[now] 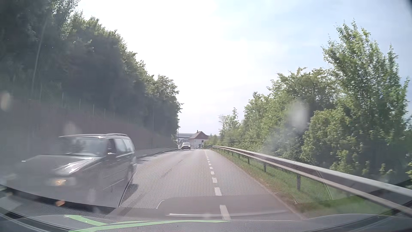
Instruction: Follow the waypoints while adhering to traffic rules and regulations
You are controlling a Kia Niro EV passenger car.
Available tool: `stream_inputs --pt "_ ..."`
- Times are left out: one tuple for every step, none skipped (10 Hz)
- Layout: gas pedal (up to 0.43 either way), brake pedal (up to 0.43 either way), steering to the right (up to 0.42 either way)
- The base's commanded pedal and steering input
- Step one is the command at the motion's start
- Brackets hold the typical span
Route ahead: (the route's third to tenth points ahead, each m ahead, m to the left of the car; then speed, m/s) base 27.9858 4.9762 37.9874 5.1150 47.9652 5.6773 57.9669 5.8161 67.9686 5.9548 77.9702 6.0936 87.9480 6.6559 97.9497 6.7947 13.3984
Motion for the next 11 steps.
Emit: stream_inputs --pt "0.11 0.0 0.003" --pt "0.11 0.0 0.002" --pt "0.11 0.0 0.001" --pt "0.11 0.0 0.001" --pt "0.098 0.0 0.0" --pt "0.087 0.0 0.0" --pt "0.079 0.0 0.0" --pt "0.079 0.0 -0.001" --pt "0.059 0.0 -0.001" --pt "0.059 0.0 -0.002" --pt "0.059 0.0 -0.002"
